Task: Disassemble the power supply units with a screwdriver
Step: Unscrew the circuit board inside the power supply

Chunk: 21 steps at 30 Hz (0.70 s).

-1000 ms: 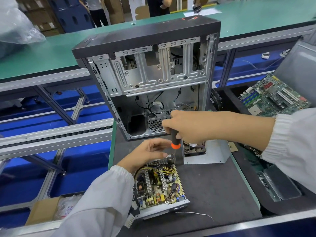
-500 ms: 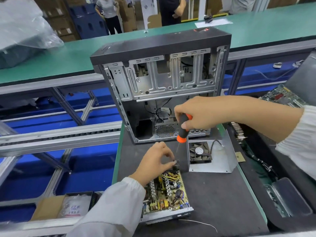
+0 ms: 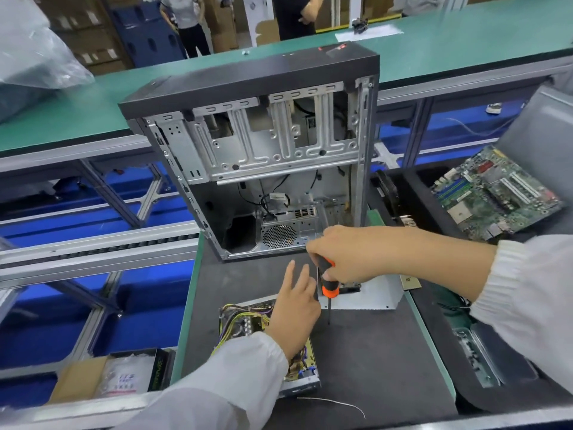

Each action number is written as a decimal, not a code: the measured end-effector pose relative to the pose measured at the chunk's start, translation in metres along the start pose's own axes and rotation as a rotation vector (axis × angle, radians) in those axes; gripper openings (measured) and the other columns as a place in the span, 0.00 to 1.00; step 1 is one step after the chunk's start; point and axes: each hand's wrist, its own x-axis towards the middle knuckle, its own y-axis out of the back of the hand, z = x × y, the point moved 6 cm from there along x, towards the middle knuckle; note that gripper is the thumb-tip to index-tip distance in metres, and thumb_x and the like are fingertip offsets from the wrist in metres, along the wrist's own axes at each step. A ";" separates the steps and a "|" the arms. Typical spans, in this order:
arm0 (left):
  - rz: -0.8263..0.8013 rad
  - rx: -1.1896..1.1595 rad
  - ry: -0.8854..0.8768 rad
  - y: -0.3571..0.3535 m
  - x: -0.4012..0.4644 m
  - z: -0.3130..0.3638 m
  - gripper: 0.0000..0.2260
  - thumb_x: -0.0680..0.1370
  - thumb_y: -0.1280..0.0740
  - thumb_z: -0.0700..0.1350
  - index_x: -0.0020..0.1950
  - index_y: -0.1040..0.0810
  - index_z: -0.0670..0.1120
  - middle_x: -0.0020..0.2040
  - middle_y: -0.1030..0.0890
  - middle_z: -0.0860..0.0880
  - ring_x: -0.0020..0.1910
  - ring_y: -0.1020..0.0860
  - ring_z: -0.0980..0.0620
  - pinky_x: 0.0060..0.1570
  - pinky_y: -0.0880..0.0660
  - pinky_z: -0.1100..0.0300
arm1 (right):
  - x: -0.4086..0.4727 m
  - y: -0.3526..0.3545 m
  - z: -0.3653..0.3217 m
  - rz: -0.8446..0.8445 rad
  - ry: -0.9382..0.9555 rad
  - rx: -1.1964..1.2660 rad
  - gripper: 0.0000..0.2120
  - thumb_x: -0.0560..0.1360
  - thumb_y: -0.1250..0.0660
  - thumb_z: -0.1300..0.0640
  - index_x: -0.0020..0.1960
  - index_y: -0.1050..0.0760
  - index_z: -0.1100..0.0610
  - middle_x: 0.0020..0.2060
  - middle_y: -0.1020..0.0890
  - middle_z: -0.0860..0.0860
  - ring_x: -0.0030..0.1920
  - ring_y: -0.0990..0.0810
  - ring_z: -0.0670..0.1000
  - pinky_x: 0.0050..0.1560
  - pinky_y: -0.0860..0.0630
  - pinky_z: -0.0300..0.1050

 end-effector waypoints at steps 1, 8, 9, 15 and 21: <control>0.002 -0.011 0.019 -0.001 0.000 0.001 0.12 0.77 0.33 0.43 0.60 0.20 0.45 0.77 0.43 0.37 0.77 0.55 0.34 0.70 0.64 0.30 | 0.000 -0.002 0.001 0.000 0.009 -0.004 0.05 0.76 0.36 0.58 0.51 0.30 0.55 0.47 0.27 0.53 0.50 0.23 0.57 0.48 0.23 0.54; 0.030 -0.013 0.054 -0.008 -0.005 -0.003 0.06 0.75 0.33 0.39 0.47 0.16 0.44 0.64 0.28 0.35 0.71 0.40 0.32 0.66 0.68 0.28 | 0.002 -0.014 0.006 -0.024 0.055 -0.038 0.03 0.78 0.38 0.57 0.50 0.32 0.51 0.49 0.27 0.52 0.49 0.24 0.53 0.40 0.28 0.45; 0.031 -0.019 0.060 -0.008 -0.006 -0.004 0.06 0.75 0.33 0.39 0.47 0.16 0.44 0.62 0.27 0.36 0.71 0.39 0.32 0.66 0.67 0.27 | 0.003 -0.015 0.005 -0.024 0.062 -0.040 0.03 0.78 0.38 0.57 0.50 0.32 0.51 0.50 0.27 0.52 0.48 0.24 0.53 0.38 0.29 0.43; 0.008 -0.045 0.119 -0.010 -0.005 0.001 0.06 0.75 0.33 0.37 0.48 0.18 0.43 0.64 0.27 0.36 0.71 0.40 0.31 0.64 0.69 0.25 | 0.008 -0.016 0.002 -0.030 0.091 -0.050 0.04 0.78 0.38 0.56 0.49 0.33 0.51 0.50 0.27 0.52 0.45 0.26 0.52 0.33 0.34 0.40; -0.042 -0.038 0.173 -0.007 0.001 0.004 0.08 0.75 0.32 0.39 0.53 0.18 0.45 0.70 0.33 0.39 0.74 0.47 0.33 0.62 0.71 0.24 | 0.009 -0.015 0.002 -0.037 0.104 -0.048 0.03 0.79 0.38 0.56 0.50 0.32 0.52 0.50 0.28 0.52 0.45 0.27 0.51 0.33 0.34 0.39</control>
